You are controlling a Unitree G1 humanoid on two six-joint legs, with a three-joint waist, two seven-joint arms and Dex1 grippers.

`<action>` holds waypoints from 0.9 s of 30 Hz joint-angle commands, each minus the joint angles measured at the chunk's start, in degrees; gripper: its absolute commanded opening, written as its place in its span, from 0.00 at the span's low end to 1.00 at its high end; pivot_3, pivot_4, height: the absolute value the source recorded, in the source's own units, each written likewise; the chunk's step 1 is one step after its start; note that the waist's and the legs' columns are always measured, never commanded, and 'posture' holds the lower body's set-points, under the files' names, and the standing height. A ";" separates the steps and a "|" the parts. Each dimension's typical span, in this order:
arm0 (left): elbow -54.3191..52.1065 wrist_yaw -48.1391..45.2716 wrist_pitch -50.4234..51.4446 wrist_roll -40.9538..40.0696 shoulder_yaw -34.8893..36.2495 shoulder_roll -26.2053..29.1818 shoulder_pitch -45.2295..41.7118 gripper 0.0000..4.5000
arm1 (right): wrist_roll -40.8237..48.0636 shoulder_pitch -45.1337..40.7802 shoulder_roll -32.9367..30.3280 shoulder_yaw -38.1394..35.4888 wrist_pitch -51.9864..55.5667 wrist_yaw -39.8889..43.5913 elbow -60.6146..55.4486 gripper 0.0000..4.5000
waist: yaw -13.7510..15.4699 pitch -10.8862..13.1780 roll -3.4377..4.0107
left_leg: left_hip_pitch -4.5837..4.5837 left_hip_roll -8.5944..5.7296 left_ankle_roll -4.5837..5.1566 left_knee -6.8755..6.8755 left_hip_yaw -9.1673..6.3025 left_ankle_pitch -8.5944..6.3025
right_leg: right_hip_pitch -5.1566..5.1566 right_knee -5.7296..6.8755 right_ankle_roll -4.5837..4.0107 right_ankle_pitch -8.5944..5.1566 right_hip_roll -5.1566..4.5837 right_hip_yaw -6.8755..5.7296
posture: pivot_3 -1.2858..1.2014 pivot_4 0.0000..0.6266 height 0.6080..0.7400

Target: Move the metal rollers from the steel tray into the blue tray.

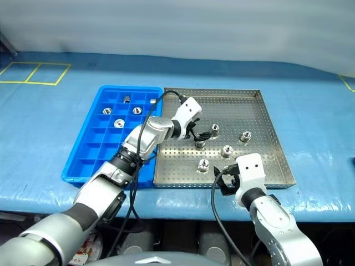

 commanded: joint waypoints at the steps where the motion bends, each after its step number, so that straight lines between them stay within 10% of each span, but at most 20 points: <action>1: 1.20 0.34 -1.89 2.15 -0.44 -1.71 -1.45 1.00 | -0.48 -0.61 0.37 -0.16 -1.53 -0.22 -1.76 1.00 | -0.07 0.00 0.00 | 0.00 0.00 0.00 0.00 0.00 0.00 | 0.00 0.00 0.00 0.00 0.00 0.00 | 0.49 0.24 1.00; 15: 3.74 0.70 3.21 8.32 -2.97 -2.34 1.08 1.00 | -1.16 -1.09 1.18 0.62 -2.33 -0.29 -0.86 1.00 | -0.74 0.00 0.00 | 0.00 0.01 0.01 0.00 0.00 0.00 | -0.01 0.01 0.01 0.01 0.00 0.01 | 0.49 0.24 1.00; 24: -2.51 -0.26 5.21 6.95 0.48 -0.85 1.82 0.42 | -1.41 -3.64 1.39 1.41 -2.61 0.70 0.93 1.00 | -0.67 0.00 0.01 | 0.01 0.01 0.01 0.01 0.01 -0.01 | 0.00 0.01 0.02 0.02 -0.02 0.02 | 0.51 0.24 1.00; 27: -7.23 1.36 6.95 4.60 5.27 -0.18 2.40 0.38 | -1.60 -5.65 1.06 2.16 -2.59 1.26 1.64 1.00 | -0.61 0.00 0.01 | 0.00 0.01 0.01 0.01 0.01 0.00 | -0.01 0.02 0.03 0.02 -0.02 0.02 | 0.52 0.24 1.00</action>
